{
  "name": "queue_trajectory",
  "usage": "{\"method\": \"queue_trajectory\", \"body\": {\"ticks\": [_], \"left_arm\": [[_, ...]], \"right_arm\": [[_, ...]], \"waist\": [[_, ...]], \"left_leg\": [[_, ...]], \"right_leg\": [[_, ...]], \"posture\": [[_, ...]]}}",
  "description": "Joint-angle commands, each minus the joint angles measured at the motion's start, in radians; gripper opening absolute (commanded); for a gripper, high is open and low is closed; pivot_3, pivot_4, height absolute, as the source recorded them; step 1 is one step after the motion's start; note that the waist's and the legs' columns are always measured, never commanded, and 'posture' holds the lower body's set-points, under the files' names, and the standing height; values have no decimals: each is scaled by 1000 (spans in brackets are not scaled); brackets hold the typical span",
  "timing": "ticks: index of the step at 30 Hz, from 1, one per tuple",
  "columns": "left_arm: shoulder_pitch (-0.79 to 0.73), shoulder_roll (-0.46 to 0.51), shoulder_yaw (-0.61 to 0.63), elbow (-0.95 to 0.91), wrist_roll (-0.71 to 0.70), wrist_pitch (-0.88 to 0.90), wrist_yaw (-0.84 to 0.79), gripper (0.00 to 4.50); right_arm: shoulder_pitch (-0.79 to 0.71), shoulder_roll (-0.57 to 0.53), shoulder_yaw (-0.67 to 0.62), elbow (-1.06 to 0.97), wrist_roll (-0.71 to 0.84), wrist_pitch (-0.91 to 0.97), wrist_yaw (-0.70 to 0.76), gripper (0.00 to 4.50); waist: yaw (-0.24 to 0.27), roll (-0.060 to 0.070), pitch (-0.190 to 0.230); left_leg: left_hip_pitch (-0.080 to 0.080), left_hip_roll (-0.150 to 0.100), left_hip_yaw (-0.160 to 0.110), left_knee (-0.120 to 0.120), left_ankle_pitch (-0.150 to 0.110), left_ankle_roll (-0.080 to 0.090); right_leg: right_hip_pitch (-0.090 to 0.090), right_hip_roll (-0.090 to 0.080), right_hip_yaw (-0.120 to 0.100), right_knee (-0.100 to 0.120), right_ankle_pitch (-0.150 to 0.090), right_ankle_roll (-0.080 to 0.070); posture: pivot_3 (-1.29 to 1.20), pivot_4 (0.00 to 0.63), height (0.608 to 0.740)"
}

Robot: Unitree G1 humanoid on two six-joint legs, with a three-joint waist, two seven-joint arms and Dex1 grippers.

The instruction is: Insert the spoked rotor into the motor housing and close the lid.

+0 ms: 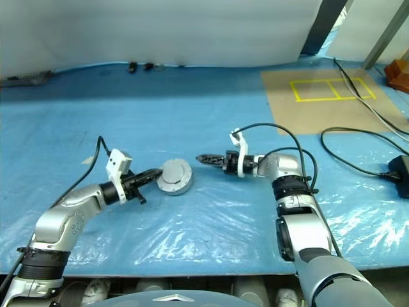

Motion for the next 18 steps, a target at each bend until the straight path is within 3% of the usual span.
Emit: {"method": "queue_trajectory", "body": {"ticks": [1, 10, 18], "left_arm": [[20, 1, -20, 2, 8, 13, -5, 0], [19, -1, -19, 2, 8, 14, -2, 0], [26, -4, -16, 2, 11, 12, 1, 0]], "right_arm": [[41, 12, 87, -72, 23, 94, 35, 4482], [51, 57, 142, -148, 48, 161, -6, 4482], [28, 150, -30, -141, 74, 128, -209, 4482]], "waist": [[0, 0, 0], [0, 0, 0], [-3, 0, 0]], "left_leg": [[0, 0, 0, 0, 0, 0], [2, 0, 0, 1, -2, -3], [5, 0, 0, 2, -2, -3]], "right_leg": [[0, 0, 0, 0, 0, 0], [2, 0, 0, 1, 0, -1], [4, 0, 1, 2, 0, -1]], "posture": [[0, 150, 740], [0, 150, 740], [0, 150, 740]]}}
